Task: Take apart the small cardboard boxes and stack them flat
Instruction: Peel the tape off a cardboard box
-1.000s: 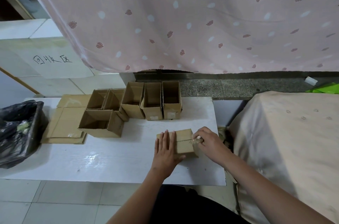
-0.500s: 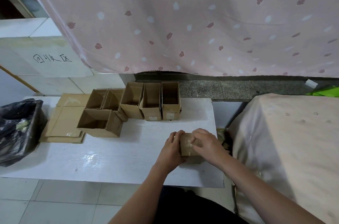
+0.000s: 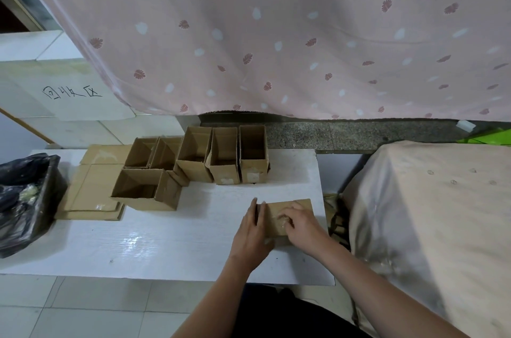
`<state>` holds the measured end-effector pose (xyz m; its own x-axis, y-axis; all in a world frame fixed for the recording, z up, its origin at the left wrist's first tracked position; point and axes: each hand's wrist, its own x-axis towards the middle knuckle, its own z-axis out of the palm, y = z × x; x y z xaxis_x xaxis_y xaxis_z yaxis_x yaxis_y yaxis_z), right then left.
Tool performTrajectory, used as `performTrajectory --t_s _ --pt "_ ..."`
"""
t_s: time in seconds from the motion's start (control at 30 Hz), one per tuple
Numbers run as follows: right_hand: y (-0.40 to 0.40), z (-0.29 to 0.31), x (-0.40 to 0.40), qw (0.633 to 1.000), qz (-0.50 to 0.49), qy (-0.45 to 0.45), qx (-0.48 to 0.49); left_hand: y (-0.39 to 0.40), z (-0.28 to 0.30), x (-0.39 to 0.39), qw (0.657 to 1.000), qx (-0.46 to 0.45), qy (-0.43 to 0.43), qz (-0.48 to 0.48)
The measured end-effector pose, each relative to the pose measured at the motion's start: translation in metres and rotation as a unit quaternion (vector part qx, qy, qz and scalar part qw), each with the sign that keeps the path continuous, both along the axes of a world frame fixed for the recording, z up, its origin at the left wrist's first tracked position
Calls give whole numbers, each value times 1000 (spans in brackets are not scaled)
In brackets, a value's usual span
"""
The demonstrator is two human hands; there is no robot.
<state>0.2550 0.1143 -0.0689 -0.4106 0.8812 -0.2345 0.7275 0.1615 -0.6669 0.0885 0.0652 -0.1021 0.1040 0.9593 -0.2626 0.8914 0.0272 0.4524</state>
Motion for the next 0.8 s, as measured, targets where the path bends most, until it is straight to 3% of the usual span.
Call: performTrajectory --t_s 0.33,0.53,0.67,0.8 --pt "10 -6 -9 997 28 -65 -29 -4 -6 18 987 -3 146 -62" --pt "7 -1 -8 996 21 -84 11 -4 -8 25 983 -18 174 -64" --pt "6 2 -12 998 18 -66 -1 -6 -8 26 981 -25 182 -64" --pt "6 -1 -10 998 -49 -18 -47 -8 -7 25 979 -28 191 -72"
